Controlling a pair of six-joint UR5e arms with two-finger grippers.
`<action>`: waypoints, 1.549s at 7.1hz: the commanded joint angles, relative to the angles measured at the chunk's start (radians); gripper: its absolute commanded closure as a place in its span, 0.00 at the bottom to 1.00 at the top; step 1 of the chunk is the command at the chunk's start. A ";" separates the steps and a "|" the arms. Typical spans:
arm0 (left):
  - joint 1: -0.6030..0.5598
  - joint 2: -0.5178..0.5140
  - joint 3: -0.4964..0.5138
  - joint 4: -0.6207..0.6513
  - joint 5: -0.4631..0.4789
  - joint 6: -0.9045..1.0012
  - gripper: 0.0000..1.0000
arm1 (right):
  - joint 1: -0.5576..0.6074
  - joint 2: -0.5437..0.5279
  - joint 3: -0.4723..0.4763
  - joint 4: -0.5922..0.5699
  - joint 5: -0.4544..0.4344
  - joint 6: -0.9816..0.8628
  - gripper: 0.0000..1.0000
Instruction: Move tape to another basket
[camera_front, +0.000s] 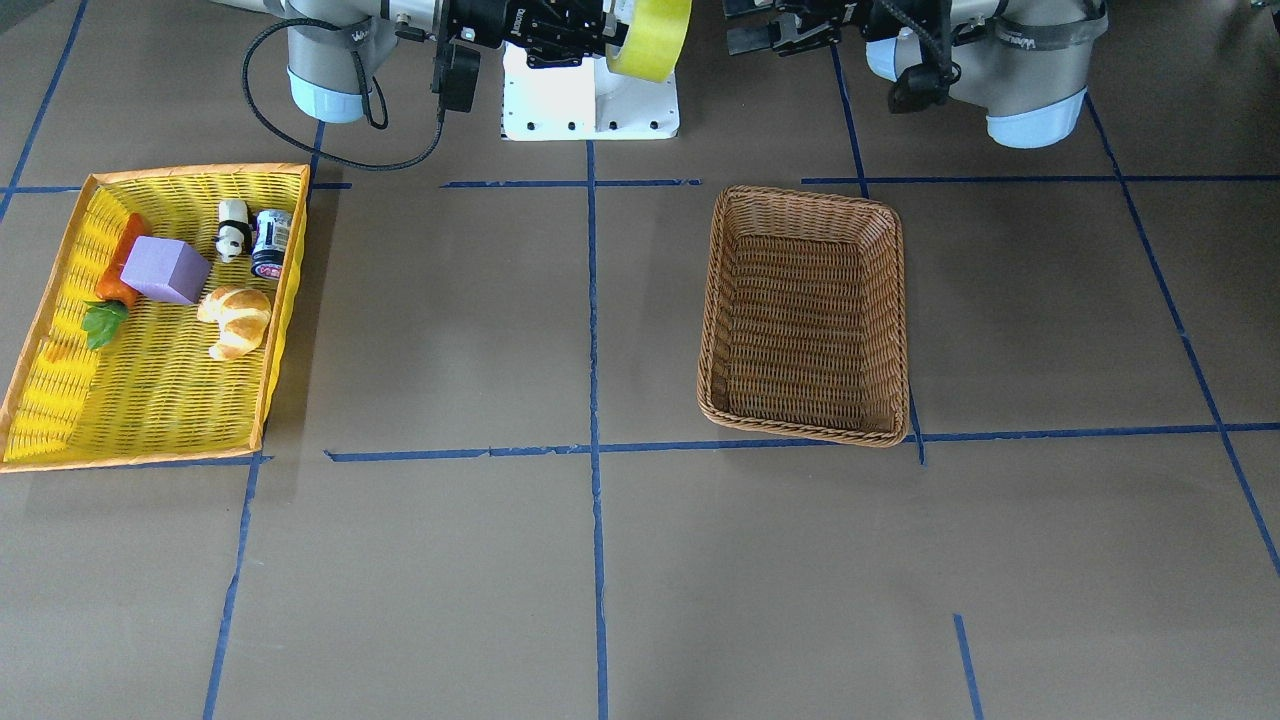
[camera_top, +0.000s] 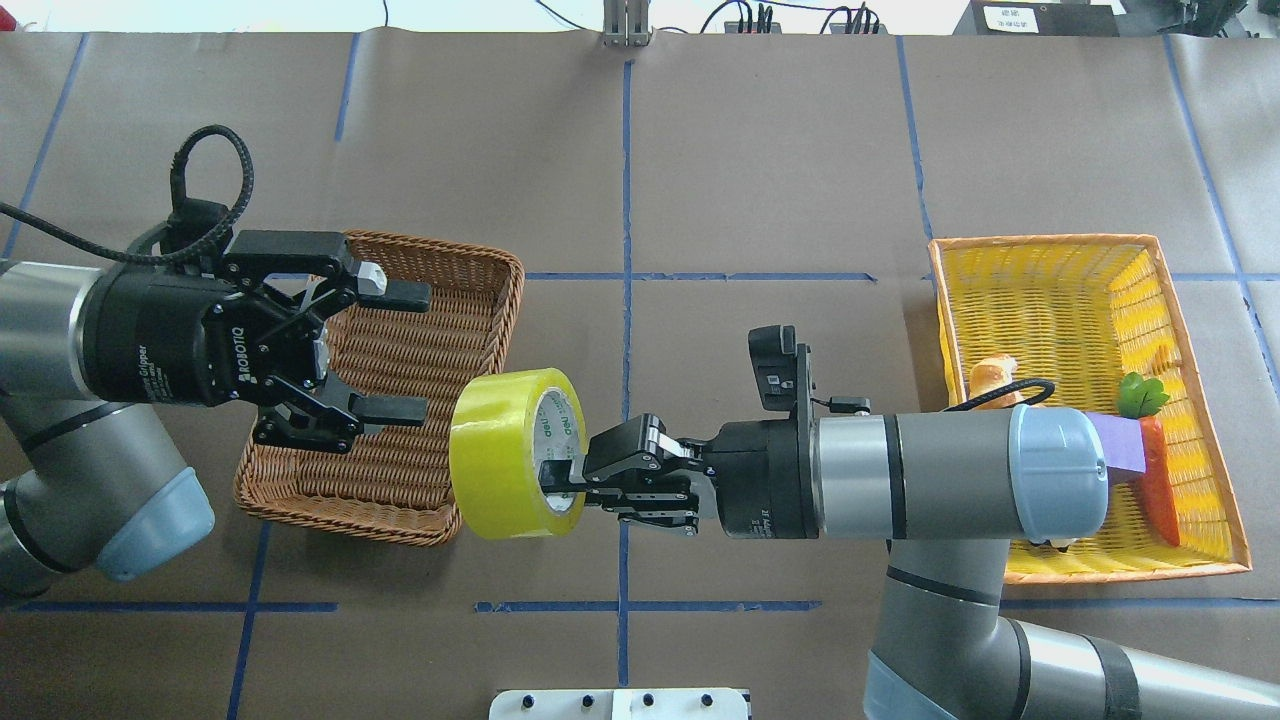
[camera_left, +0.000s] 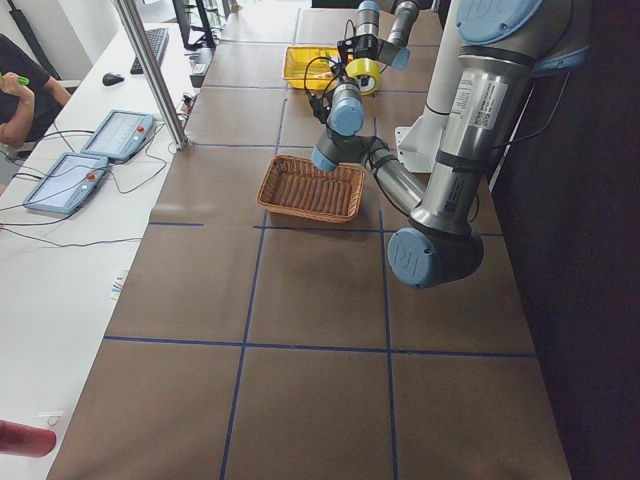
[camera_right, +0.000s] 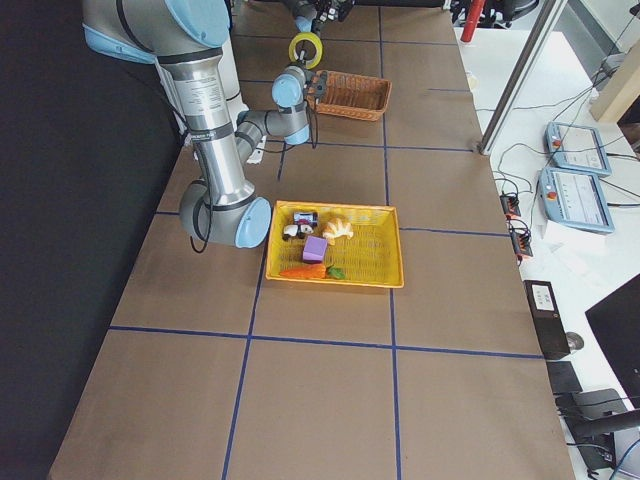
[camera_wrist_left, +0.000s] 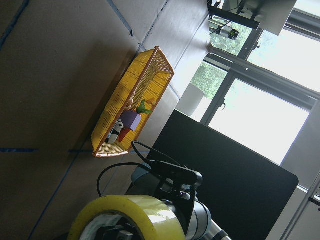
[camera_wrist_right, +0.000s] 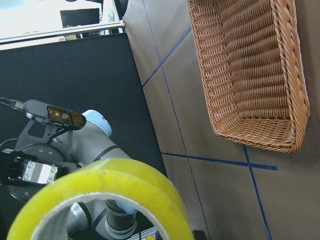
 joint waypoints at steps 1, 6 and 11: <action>0.080 -0.014 -0.022 0.001 0.096 -0.027 0.00 | -0.002 0.001 0.000 0.000 0.000 0.000 1.00; 0.177 -0.055 -0.003 0.013 0.180 -0.038 0.06 | -0.006 0.001 0.007 0.000 0.000 0.000 1.00; 0.178 -0.048 -0.014 0.007 0.179 -0.044 0.85 | -0.006 0.001 0.008 0.002 0.000 -0.002 0.76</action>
